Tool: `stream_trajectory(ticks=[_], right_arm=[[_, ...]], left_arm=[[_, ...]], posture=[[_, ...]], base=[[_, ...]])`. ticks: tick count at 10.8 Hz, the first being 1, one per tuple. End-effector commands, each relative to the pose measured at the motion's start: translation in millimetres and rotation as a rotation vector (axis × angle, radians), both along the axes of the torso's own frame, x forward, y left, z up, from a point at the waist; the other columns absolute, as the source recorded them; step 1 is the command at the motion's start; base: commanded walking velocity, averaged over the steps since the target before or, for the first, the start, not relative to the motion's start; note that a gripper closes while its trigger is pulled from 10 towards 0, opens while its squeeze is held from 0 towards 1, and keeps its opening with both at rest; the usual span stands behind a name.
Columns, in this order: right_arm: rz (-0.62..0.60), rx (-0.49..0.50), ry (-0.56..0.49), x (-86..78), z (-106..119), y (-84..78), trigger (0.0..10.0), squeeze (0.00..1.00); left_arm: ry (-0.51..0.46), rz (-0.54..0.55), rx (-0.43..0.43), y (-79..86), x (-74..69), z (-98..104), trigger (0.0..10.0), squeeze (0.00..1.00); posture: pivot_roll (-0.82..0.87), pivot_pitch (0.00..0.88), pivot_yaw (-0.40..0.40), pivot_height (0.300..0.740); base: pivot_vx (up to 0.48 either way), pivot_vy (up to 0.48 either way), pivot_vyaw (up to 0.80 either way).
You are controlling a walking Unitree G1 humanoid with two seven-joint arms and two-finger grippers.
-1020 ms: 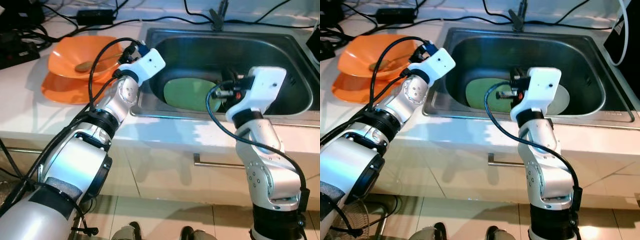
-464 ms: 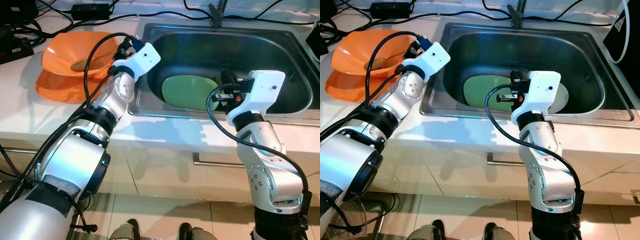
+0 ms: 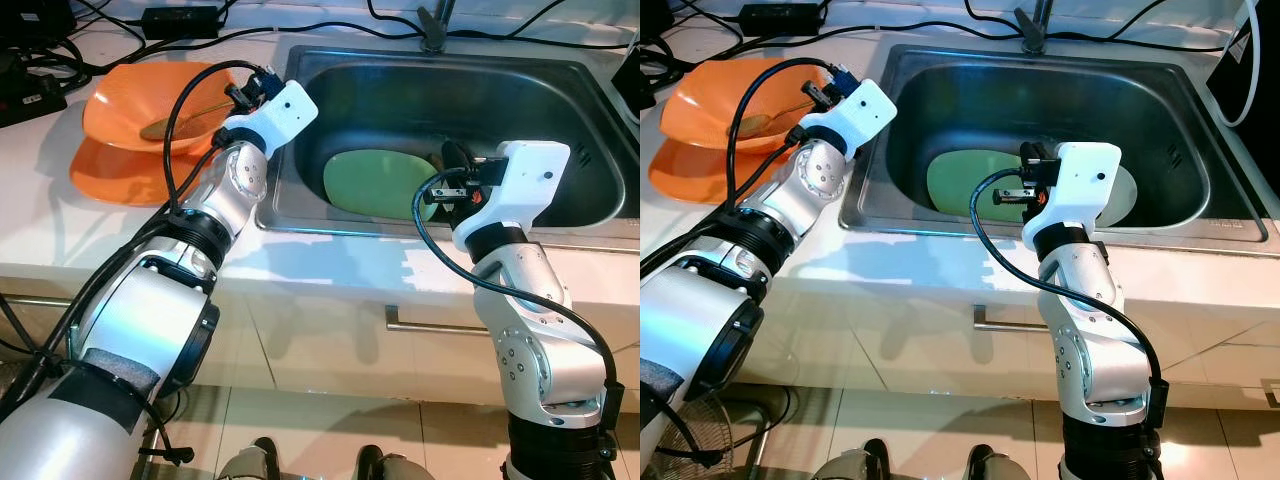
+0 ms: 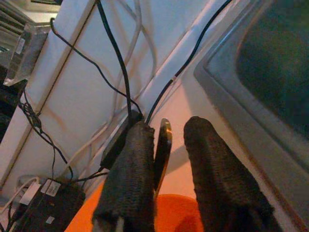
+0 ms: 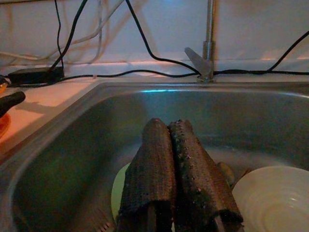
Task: Kitchen organization
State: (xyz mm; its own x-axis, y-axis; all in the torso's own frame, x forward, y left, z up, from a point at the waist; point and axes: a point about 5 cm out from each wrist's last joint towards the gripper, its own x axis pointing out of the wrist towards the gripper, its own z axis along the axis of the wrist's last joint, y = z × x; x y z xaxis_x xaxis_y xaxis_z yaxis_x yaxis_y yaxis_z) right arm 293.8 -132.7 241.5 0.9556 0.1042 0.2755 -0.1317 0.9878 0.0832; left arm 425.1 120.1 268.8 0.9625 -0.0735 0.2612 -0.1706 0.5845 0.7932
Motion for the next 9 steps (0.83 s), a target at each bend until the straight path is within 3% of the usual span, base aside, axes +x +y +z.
stream_trajectory(ticks=[1,5,9], right_arm=[[-0.01,0.0,0.015,-1.4,-4,-1.7,10.0,0.0],[-0.003,0.0,0.015,2.4,-6,0.0,10.0,0.0],[0.018,0.007,0.003,13.8,-4,5.5,10.0,0.0]], left_arm=[[-0.026,0.0,-0.006,-1.8,0.5,8,0.0,0.0],[-0.066,-0.003,-0.026,-4.1,0.0,16,0.0,0.0],[-0.202,-0.026,-0.081,-7.1,-3.3,39,0.0,0.0]], posture=[[-0.12,0.239,-0.014,0.74],[-0.1,0.219,-0.014,0.74],[-0.06,0.18,-0.015,0.74]], base=[[0.0,0.0,0.0],[0.0,0.0,0.0],[0.0,0.0,0.0]])
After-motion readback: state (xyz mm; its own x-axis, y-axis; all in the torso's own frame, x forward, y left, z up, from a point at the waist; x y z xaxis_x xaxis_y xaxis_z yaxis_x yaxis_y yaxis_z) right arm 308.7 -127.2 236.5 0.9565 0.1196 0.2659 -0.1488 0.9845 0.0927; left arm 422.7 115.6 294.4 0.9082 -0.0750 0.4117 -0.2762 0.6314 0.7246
